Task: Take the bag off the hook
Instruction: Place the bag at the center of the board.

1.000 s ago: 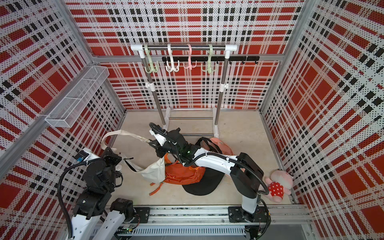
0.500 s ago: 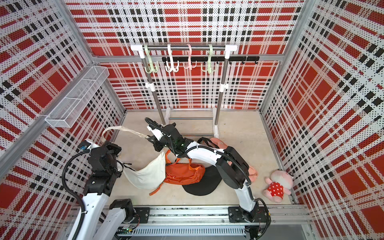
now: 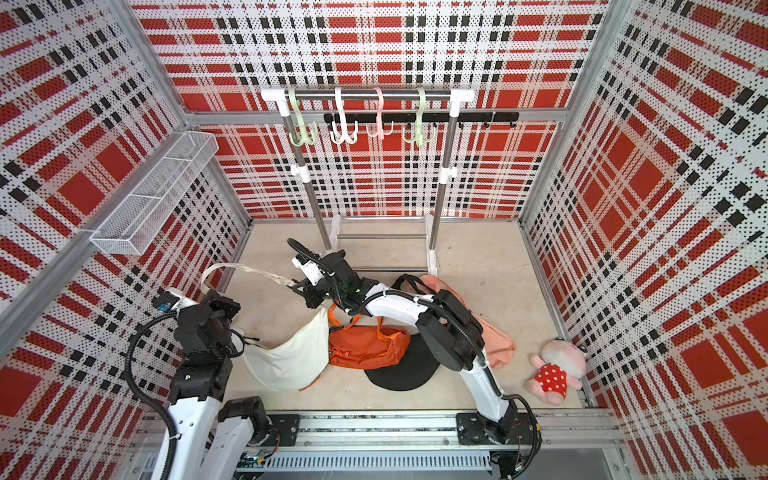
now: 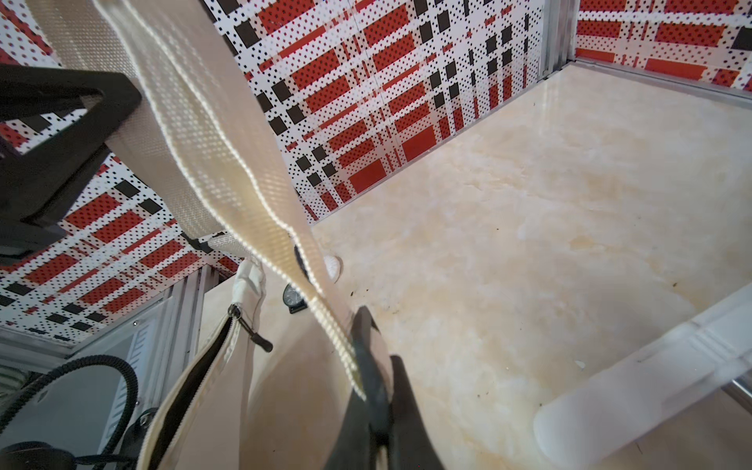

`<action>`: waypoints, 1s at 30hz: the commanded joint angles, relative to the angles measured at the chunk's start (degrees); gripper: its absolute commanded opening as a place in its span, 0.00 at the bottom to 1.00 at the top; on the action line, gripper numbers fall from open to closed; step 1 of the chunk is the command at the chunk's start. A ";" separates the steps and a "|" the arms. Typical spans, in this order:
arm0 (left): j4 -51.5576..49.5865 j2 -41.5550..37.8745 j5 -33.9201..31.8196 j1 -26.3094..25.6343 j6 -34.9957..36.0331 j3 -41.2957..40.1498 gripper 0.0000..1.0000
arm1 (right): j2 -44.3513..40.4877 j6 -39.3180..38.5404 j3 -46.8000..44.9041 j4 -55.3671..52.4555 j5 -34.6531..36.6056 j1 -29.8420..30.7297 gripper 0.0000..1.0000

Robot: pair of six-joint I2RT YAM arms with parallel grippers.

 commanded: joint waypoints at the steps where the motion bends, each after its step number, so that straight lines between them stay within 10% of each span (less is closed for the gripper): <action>1: 4.73 1.56 1.46 0.28 0.61 -2.12 0.07 | 2.02 -3.17 4.00 -2.13 0.25 0.18 0.00; 13: 15.95 11.75 3.31 0.24 -0.02 -3.82 0.18 | 5.41 -2.69 8.76 -2.87 -0.37 -2.68 0.04; 22: 14.09 9.05 1.38 0.38 -0.39 -3.71 0.63 | 3.66 -2.37 8.65 -7.07 1.54 -2.83 0.36; 30: 15.13 5.64 -0.22 0.20 0.25 -3.89 0.67 | -3.12 -1.31 3.63 -7.93 4.94 -2.79 0.53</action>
